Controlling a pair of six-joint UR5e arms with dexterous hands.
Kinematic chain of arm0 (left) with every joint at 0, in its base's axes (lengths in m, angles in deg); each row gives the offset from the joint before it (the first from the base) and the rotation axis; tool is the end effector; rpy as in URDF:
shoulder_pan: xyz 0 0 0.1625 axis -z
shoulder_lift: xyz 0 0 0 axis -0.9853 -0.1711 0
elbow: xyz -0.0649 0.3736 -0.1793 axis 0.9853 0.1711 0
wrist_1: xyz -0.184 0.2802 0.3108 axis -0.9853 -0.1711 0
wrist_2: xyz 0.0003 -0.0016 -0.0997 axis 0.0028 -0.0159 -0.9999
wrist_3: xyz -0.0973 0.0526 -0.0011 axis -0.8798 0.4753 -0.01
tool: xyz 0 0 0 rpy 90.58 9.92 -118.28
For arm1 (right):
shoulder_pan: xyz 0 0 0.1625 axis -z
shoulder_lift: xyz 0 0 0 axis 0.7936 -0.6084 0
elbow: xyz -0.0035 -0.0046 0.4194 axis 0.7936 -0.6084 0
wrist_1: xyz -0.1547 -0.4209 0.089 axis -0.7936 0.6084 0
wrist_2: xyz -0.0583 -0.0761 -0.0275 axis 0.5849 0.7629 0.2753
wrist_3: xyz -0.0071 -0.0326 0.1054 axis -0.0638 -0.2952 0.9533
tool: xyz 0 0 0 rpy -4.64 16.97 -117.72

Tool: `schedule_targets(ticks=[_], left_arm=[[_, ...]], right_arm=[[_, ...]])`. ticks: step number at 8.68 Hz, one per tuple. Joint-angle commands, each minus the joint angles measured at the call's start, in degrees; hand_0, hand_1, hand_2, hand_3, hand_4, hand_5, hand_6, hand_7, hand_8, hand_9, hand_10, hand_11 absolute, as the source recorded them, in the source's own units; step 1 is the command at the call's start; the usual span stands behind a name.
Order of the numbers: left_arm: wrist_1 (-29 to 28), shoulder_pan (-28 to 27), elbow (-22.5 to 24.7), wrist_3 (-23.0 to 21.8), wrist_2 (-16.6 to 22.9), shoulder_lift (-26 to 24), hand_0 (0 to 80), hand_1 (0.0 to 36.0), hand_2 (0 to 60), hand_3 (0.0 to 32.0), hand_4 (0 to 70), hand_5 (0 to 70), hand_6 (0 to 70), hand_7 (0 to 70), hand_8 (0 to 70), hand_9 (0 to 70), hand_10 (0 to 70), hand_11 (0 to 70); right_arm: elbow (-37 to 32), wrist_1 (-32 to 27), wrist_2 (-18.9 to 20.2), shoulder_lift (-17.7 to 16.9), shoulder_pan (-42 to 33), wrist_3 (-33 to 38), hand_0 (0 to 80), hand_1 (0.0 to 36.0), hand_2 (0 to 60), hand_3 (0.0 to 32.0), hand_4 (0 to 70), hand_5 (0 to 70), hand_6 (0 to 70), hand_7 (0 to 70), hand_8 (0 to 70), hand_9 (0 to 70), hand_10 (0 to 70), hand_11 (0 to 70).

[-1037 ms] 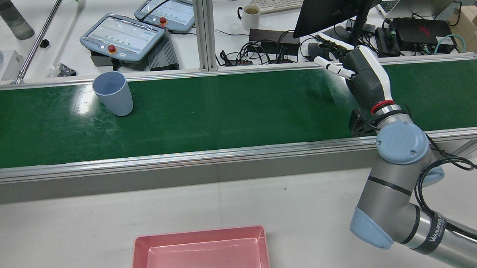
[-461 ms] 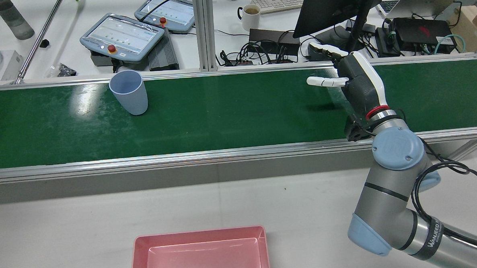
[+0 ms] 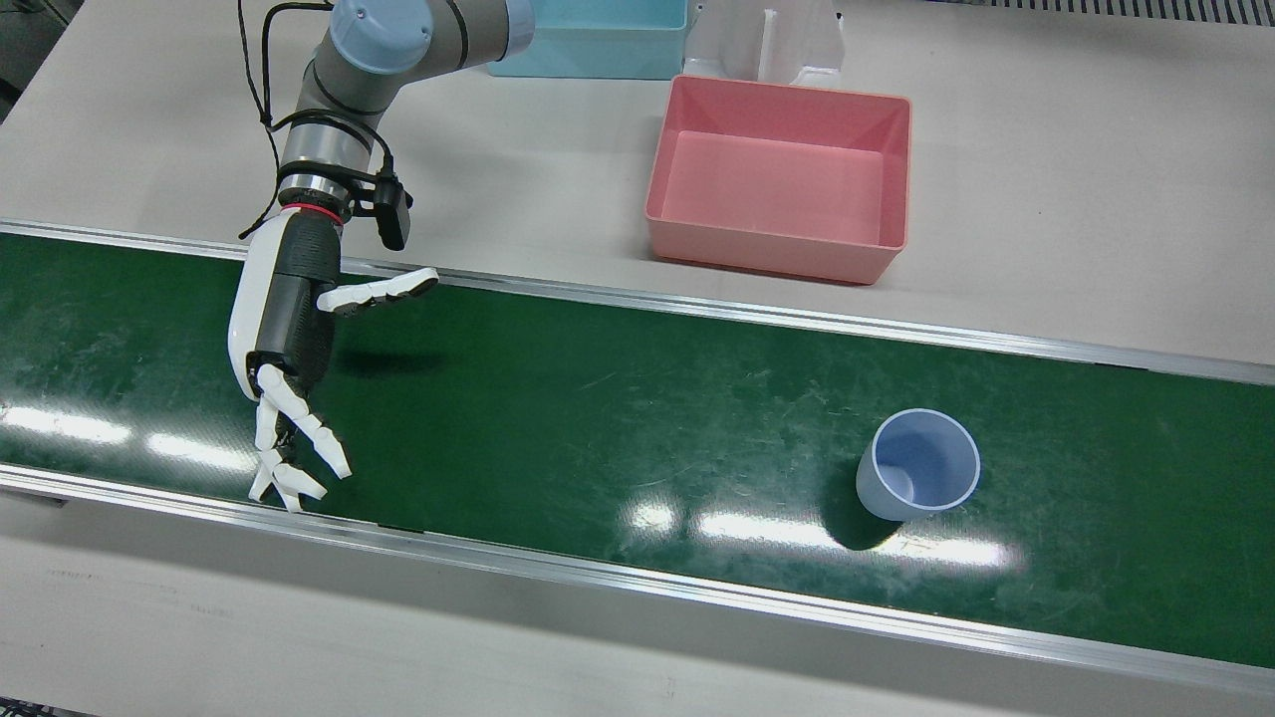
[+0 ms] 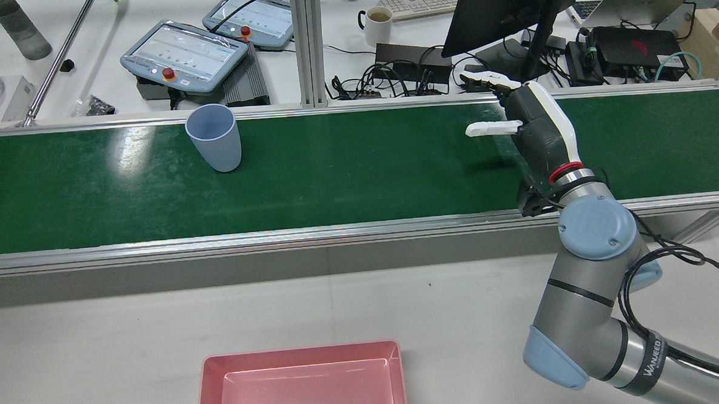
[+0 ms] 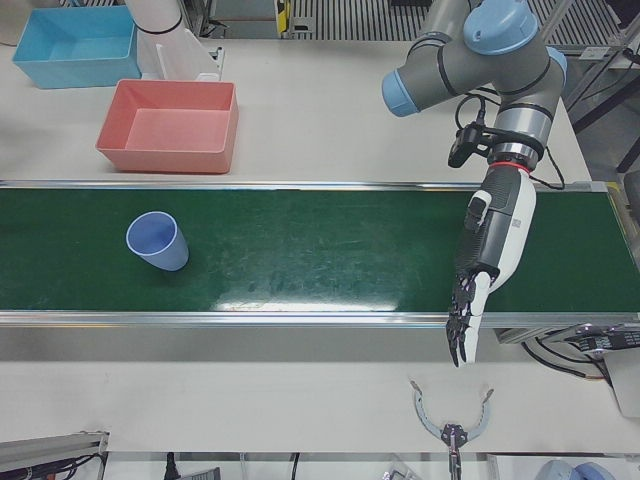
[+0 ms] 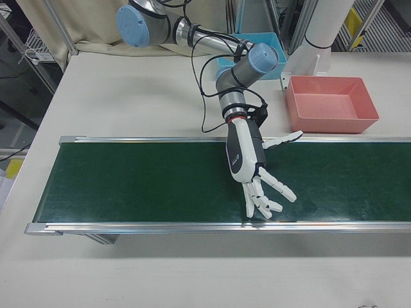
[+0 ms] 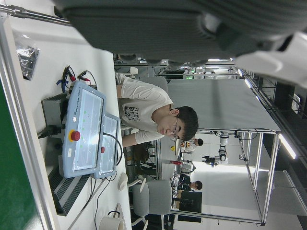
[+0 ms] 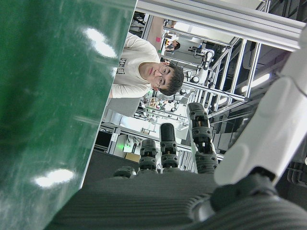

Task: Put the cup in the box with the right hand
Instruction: 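Hold the open right hand over the belt as the blue cup approaches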

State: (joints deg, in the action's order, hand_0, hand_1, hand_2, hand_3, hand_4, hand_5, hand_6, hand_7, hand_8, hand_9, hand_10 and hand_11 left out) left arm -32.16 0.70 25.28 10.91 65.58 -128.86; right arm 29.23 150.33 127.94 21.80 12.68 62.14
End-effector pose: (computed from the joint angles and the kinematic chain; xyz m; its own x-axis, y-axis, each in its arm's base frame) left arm -0.0058 -0.6359 0.5139 -0.9210 -0.3887 -0.0269 -0.0107 0.0943 -0.9955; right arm -0.3172 -0.5397 0.3628 -0.9690 0.0703 0.2368 -0.2292 0.1020 -0.9680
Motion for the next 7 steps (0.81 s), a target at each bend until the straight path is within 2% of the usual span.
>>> schedule_targets(ticks=[1,3,5,7], left_arm=[[0.0,-0.1,0.0,0.0,0.0,0.0,0.0,0.0,0.0,0.0,0.0,0.0,0.0,0.0,0.0,0.0,0.0,0.0],[0.0,-0.1,0.0,0.0,0.0,-0.1,0.0,0.0,0.0,0.0,0.0,0.0,0.0,0.0,0.0,0.0,0.0,0.0],[-0.1,-0.1,0.0,0.0,0.0,-0.1,0.0,0.0,0.0,0.0,0.0,0.0,0.0,0.0,0.0,0.0,0.0,0.0],[0.0,-0.1,-0.1,0.0,0.1,-0.1,0.0,0.0,0.0,0.0,0.0,0.0,0.0,0.0,0.0,0.0,0.0,0.0]], right_arm=[[-0.1,0.0,-0.1,0.0,0.1,0.0,46.6,0.0,0.0,0.0,19.6,2.3,7.3,36.3,6.6,16.0,0.0,0.0],[-0.2,-0.1,-0.2,-0.4,-0.1,0.1,46.3,0.0,0.0,0.0,19.0,2.4,7.7,37.0,7.3,16.9,0.3,1.1],[-1.7,-0.1,-0.2,0.6,-0.1,0.0,46.1,0.0,0.0,0.0,22.5,2.2,8.7,41.3,7.8,18.3,1.1,2.1],[-3.4,-0.2,-0.2,1.9,0.0,0.0,45.9,0.0,0.0,0.0,20.0,2.3,8.5,39.0,7.9,18.0,1.4,2.6]])
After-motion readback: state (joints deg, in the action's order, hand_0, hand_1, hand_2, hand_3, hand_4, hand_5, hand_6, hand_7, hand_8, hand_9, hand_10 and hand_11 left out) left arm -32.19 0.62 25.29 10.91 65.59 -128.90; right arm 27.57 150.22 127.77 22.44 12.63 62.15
